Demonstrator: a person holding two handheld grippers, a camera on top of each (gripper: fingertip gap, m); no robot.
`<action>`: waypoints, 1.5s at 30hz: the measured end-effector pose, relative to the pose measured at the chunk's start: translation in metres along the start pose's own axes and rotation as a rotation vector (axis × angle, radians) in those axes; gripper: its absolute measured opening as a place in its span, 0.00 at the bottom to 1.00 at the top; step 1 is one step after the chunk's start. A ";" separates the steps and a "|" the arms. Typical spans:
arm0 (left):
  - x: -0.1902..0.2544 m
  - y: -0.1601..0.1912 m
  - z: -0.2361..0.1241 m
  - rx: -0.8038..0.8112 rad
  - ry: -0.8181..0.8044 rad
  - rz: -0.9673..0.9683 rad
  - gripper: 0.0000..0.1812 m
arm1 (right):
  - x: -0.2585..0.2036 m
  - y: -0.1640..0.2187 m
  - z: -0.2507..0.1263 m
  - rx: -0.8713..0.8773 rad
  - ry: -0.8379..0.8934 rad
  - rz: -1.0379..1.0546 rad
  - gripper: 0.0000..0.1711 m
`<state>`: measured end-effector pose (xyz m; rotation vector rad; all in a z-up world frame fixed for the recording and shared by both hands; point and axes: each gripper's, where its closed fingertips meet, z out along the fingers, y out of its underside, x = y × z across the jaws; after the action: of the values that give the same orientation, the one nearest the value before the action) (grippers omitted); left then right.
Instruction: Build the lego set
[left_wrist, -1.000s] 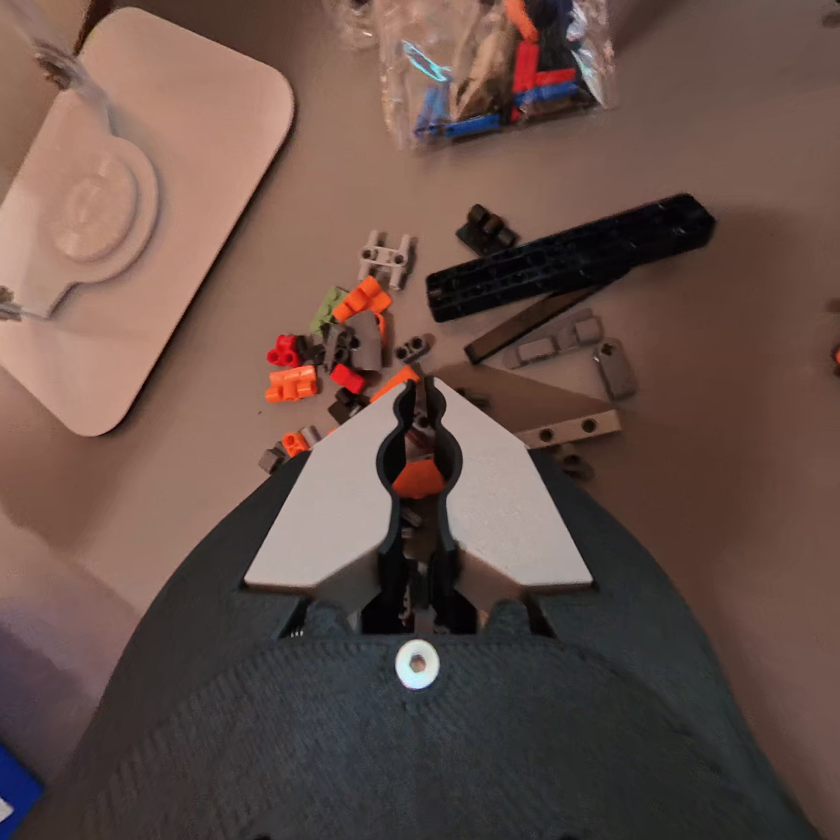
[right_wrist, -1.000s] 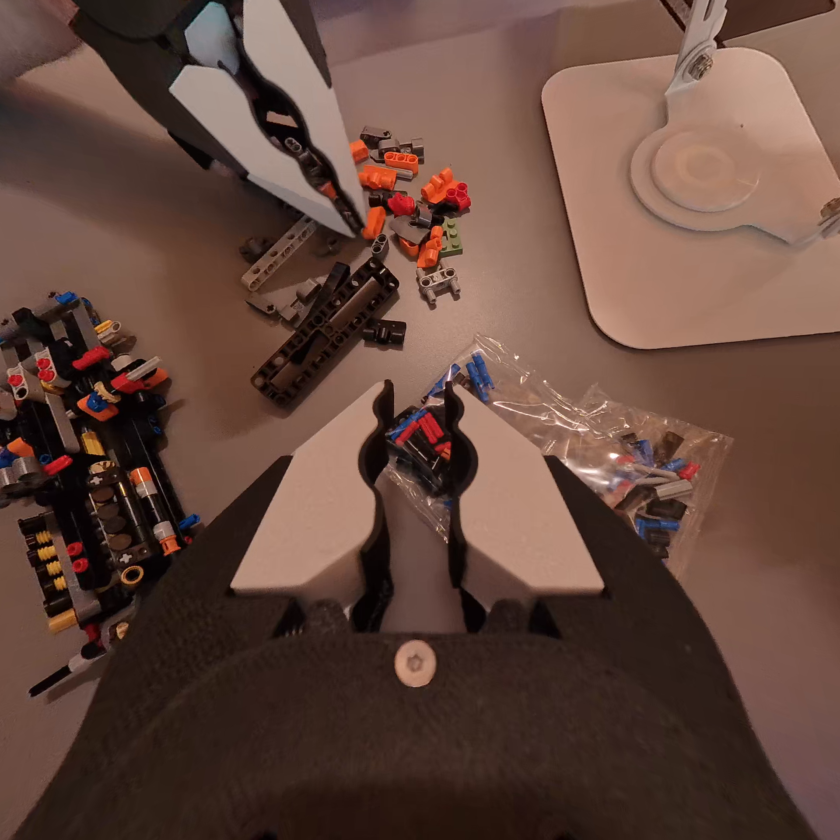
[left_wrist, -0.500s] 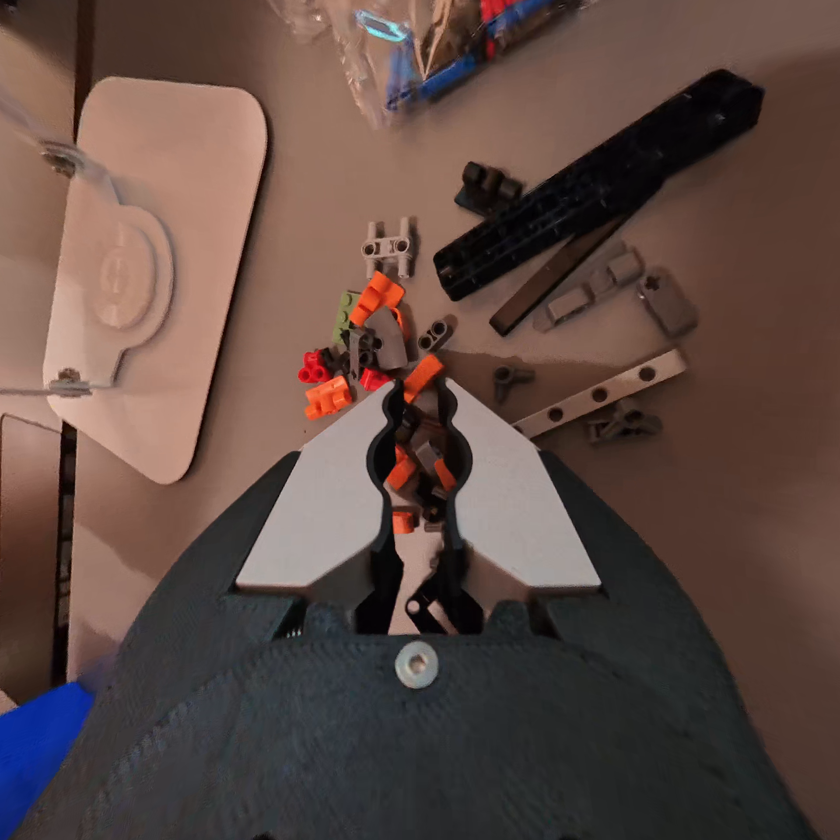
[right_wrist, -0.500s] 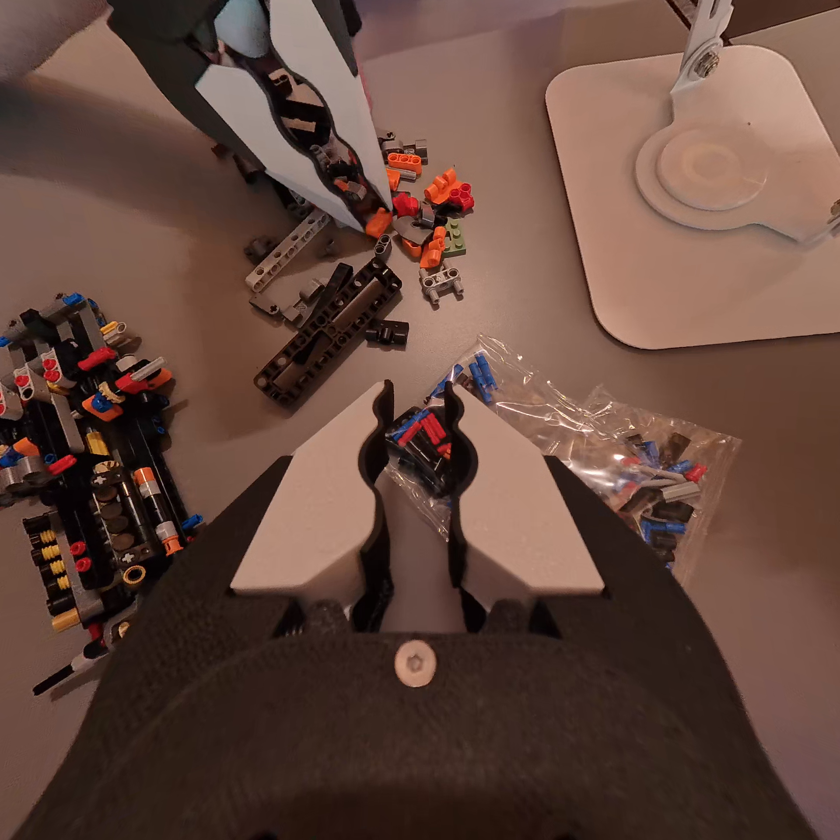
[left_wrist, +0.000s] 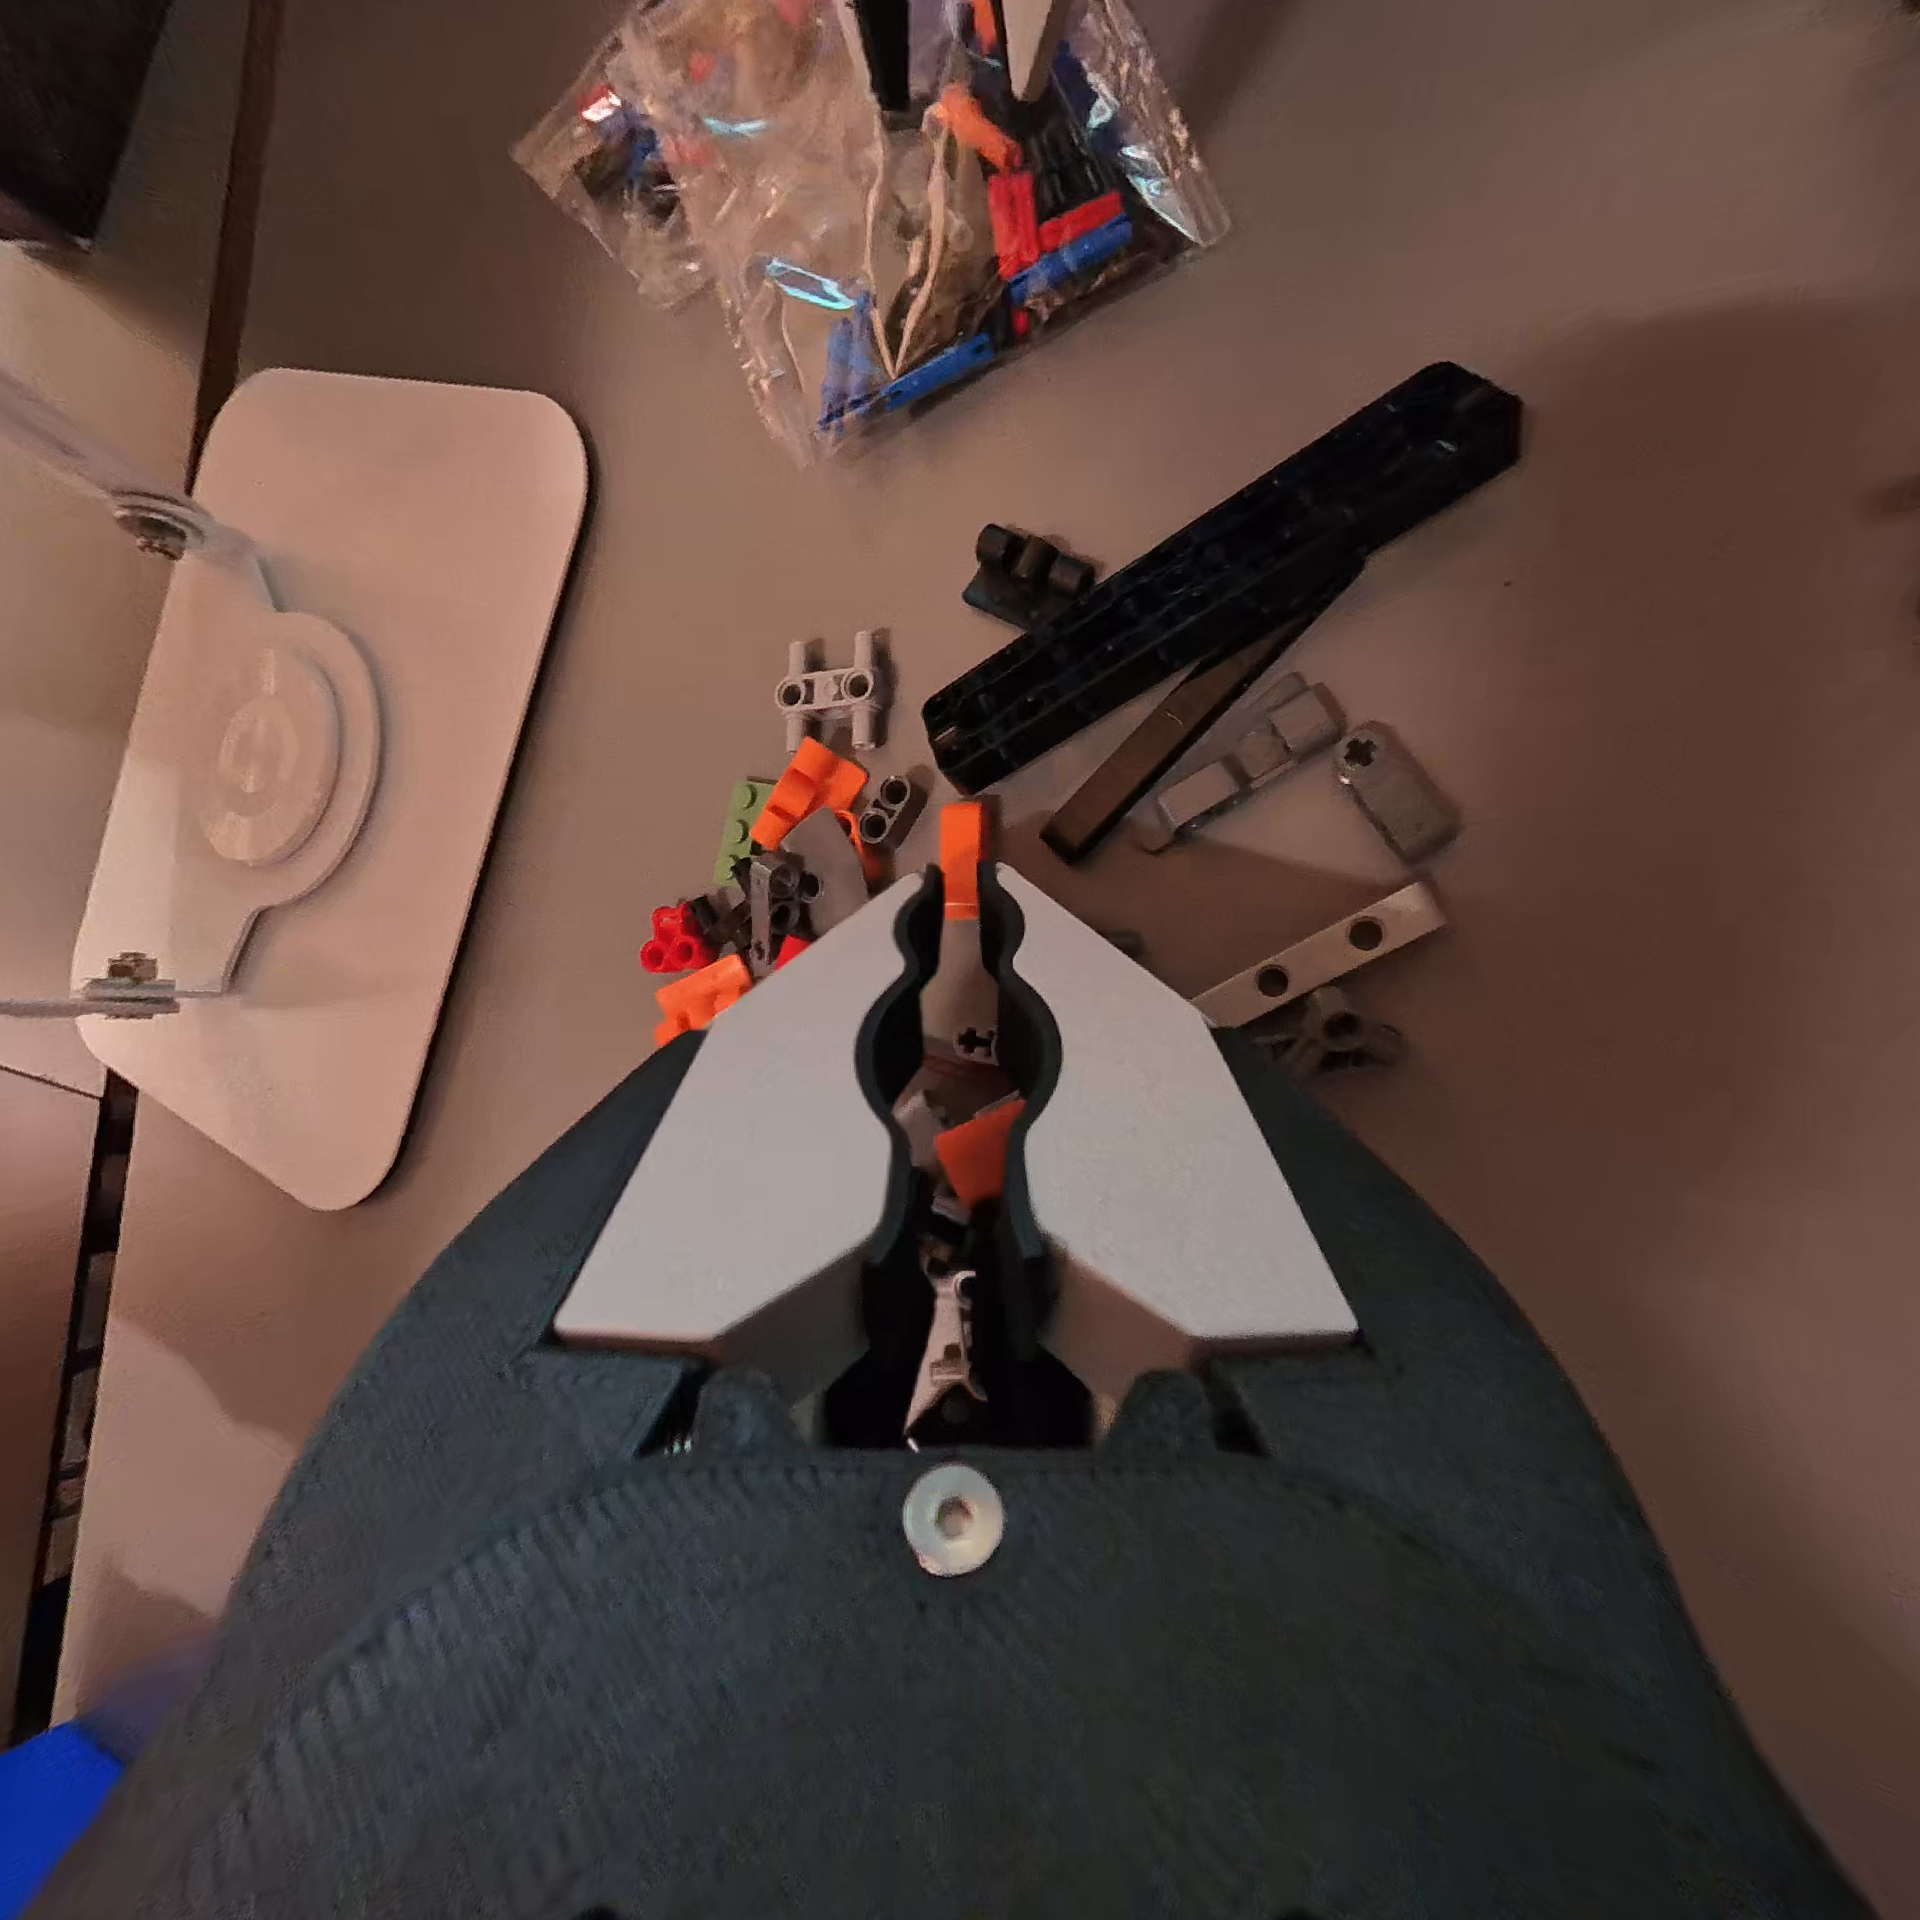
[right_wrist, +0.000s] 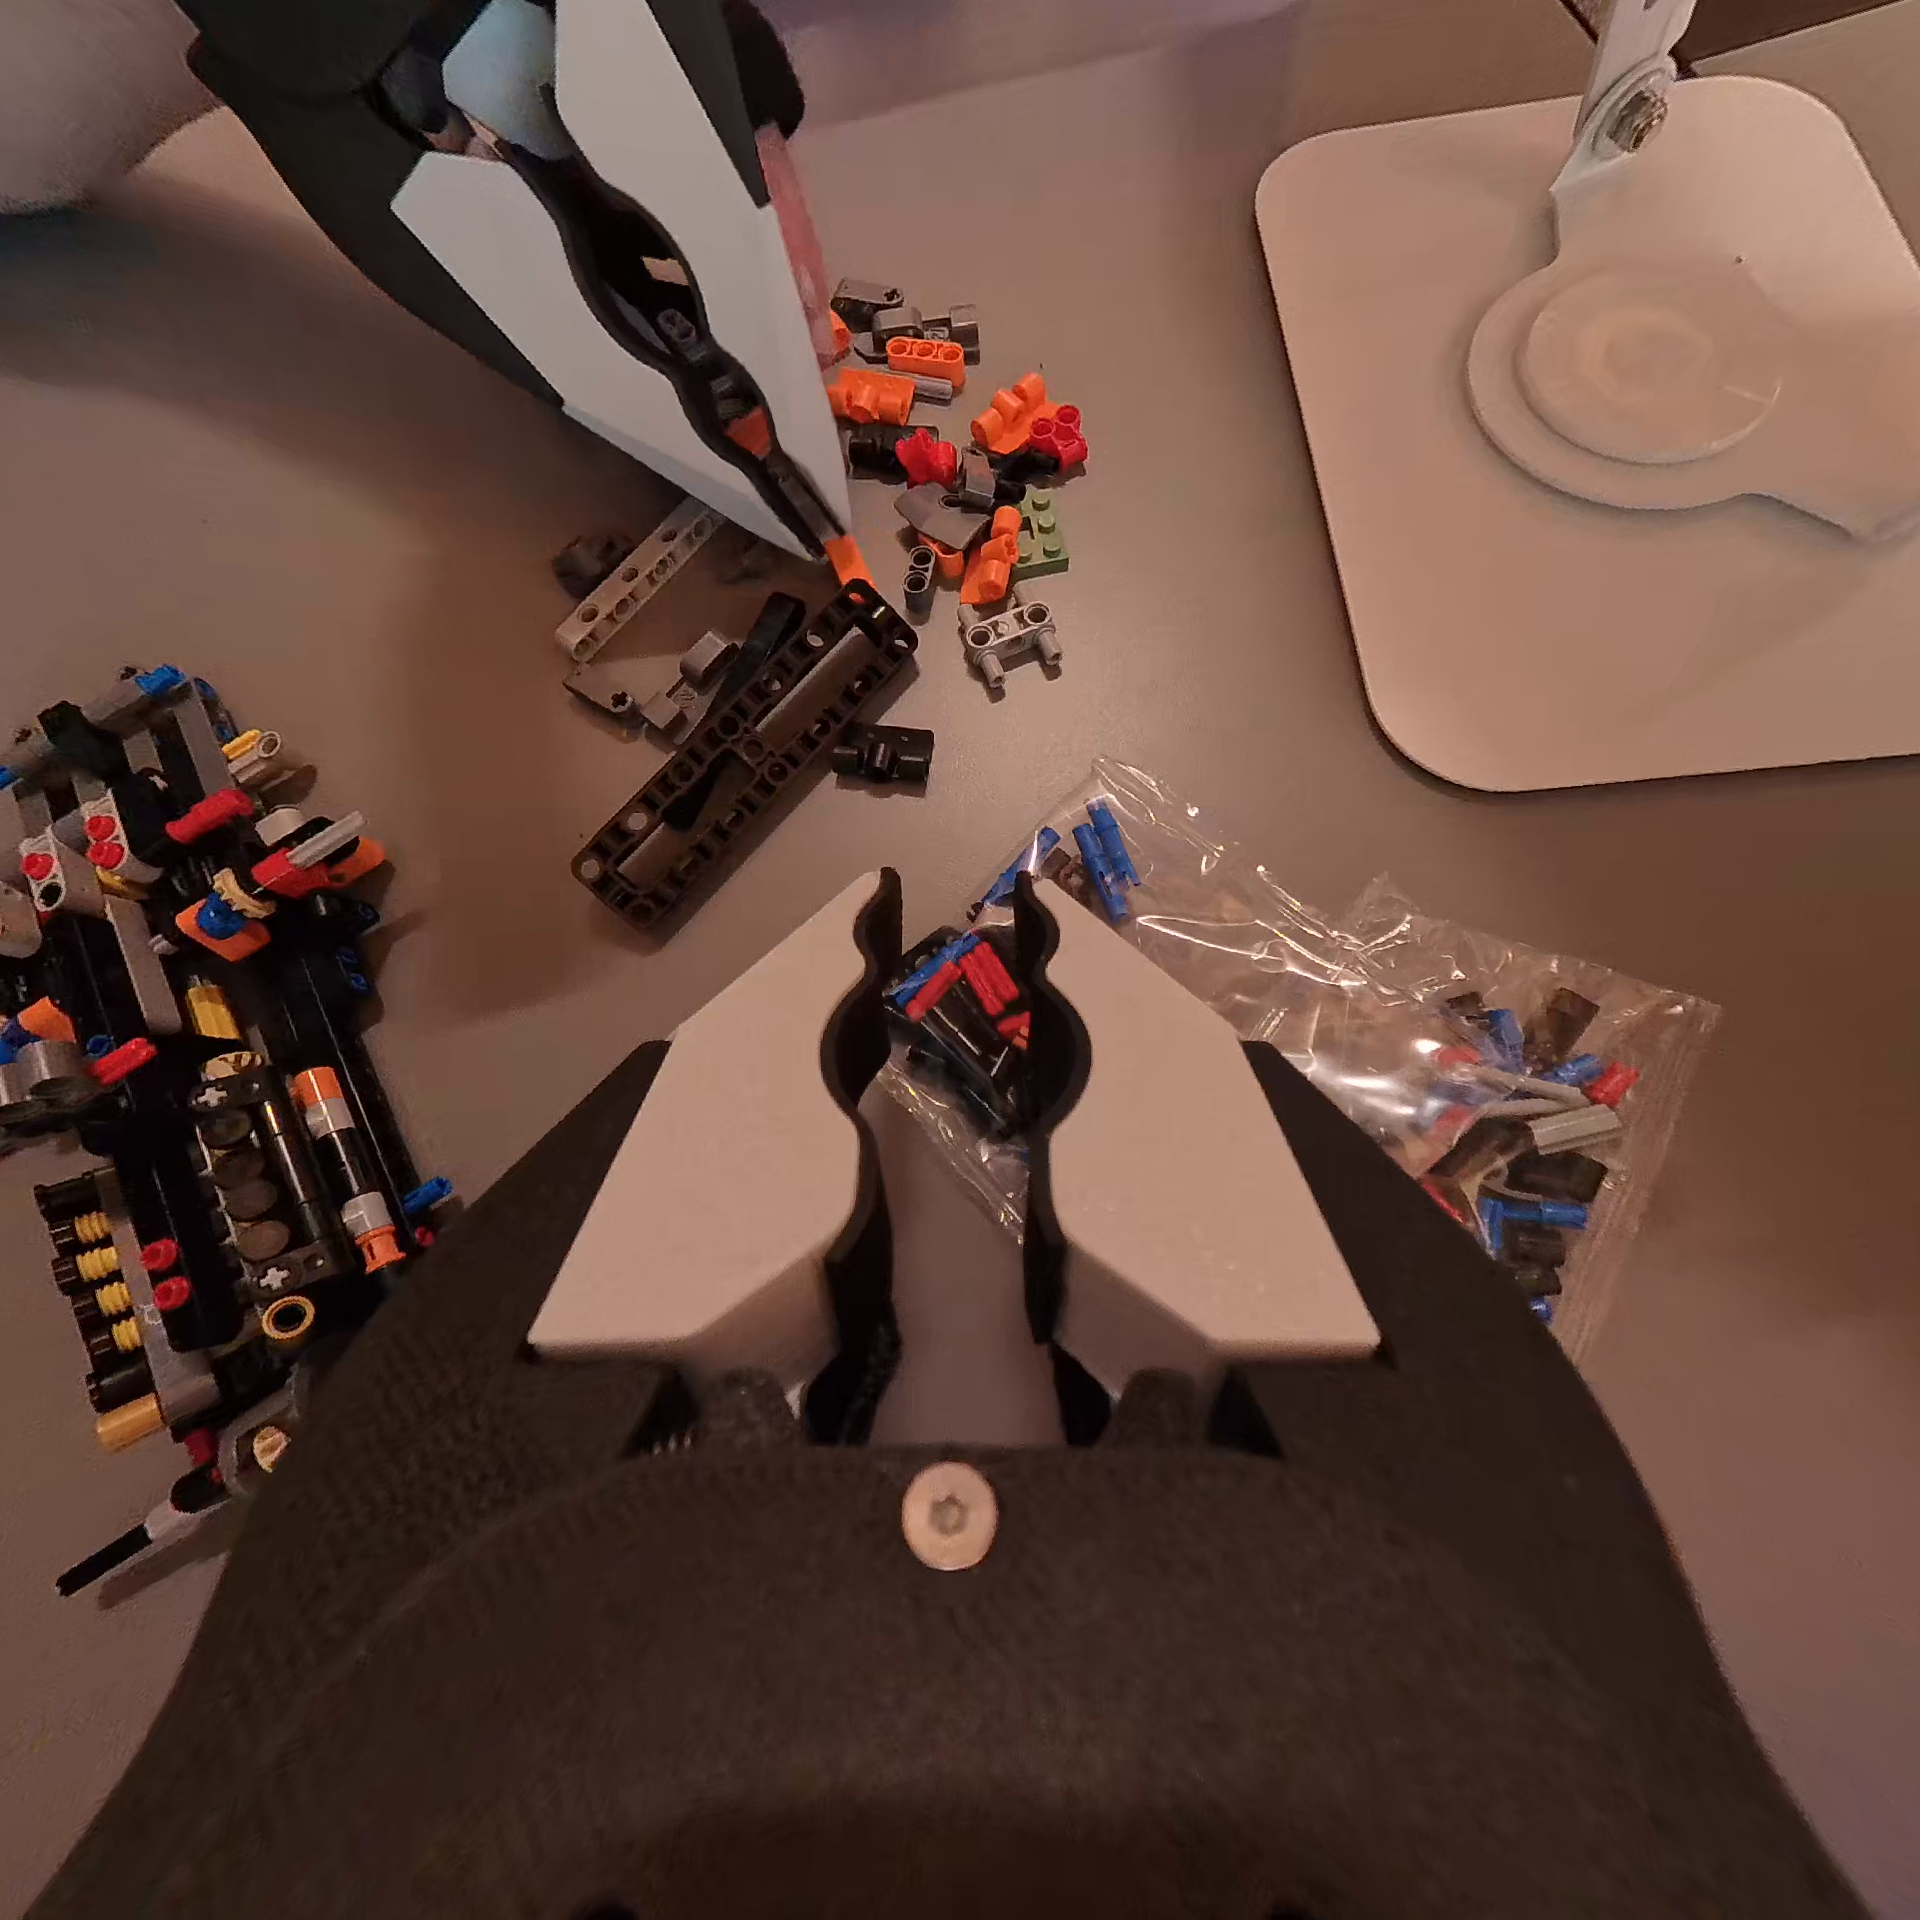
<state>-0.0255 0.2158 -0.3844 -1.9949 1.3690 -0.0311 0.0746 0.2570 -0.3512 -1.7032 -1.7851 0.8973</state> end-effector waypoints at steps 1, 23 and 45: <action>-0.002 0.001 -0.002 0.007 -0.007 -0.009 0.04 | 0.000 0.000 0.000 0.001 0.001 0.000 0.11; -0.027 0.069 -0.052 -0.110 0.015 -0.058 0.06 | 0.000 0.002 0.002 -0.004 -0.002 0.000 0.10; -0.020 0.071 -0.034 -0.113 0.101 -0.048 0.07 | 0.001 0.000 -0.002 0.002 0.005 -0.002 0.10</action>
<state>-0.1055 0.2003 -0.3915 -2.1458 1.4145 -0.0788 0.0759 0.2585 -0.3505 -1.7001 -1.7815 0.8926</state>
